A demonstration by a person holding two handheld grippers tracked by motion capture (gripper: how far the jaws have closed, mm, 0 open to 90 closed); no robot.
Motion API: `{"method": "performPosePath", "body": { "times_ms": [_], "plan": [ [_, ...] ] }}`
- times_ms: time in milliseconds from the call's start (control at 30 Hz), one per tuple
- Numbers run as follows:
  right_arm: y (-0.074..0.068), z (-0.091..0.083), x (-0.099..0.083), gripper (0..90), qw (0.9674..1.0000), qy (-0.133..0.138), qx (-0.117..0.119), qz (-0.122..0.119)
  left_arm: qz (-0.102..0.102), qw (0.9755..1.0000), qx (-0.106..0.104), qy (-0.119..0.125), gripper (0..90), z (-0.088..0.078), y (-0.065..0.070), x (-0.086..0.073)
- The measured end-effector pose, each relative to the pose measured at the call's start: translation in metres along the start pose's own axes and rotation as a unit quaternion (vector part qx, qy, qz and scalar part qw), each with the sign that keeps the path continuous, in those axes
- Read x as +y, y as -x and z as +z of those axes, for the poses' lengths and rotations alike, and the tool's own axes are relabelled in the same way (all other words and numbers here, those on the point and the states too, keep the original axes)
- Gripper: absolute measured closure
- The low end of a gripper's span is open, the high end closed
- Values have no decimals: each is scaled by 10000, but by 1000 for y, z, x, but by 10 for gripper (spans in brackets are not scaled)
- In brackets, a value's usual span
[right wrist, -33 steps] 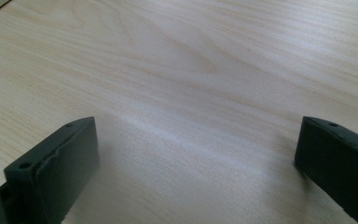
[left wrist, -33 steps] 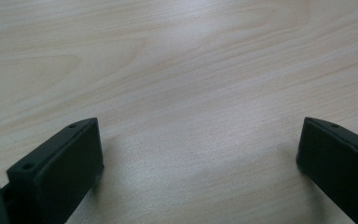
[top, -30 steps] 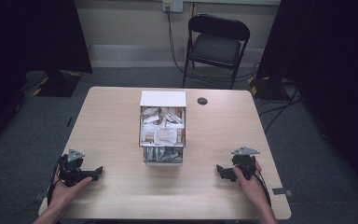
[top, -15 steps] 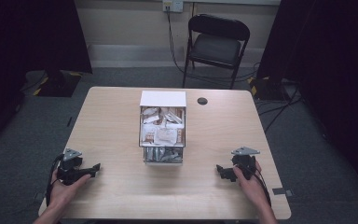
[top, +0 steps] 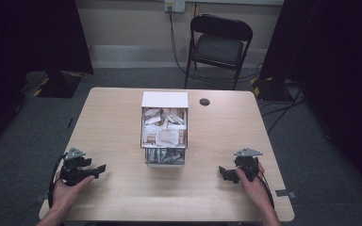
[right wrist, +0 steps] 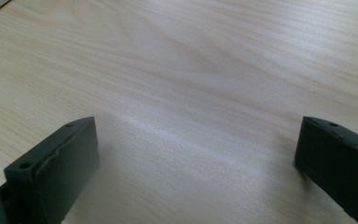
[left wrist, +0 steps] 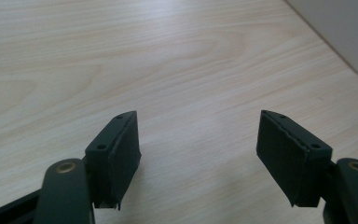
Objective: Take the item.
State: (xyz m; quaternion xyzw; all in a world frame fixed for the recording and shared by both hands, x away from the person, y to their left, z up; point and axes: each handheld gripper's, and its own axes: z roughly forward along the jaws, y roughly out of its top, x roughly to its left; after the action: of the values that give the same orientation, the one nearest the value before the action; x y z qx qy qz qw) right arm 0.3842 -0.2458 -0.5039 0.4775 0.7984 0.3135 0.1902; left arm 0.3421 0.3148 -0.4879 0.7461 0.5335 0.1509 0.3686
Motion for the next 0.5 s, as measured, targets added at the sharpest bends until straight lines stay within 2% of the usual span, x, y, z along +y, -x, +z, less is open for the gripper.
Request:
{"method": "performPosePath", "body": {
  "times_ms": [33,100,200,333,500],
  "plan": [
    [0,0,0,0,10000,0,0,-1,15,10000,-55,27,300,-2,2,2],
    [0,0,0,0,10000,-1,1,1,161,9998,-10,96,306,-5,5,4],
    [0,0,0,0,10000,0,0,-2,237,9995,-59,177,330,-10,8,7],
    [0,0,0,0,10000,0,0,1,220,9990,-300,256,350,-14,13,10],
    [0,0,0,0,10000,0,0,1,380,9975,-466,372,382,-20,19,16]
  ]
}}
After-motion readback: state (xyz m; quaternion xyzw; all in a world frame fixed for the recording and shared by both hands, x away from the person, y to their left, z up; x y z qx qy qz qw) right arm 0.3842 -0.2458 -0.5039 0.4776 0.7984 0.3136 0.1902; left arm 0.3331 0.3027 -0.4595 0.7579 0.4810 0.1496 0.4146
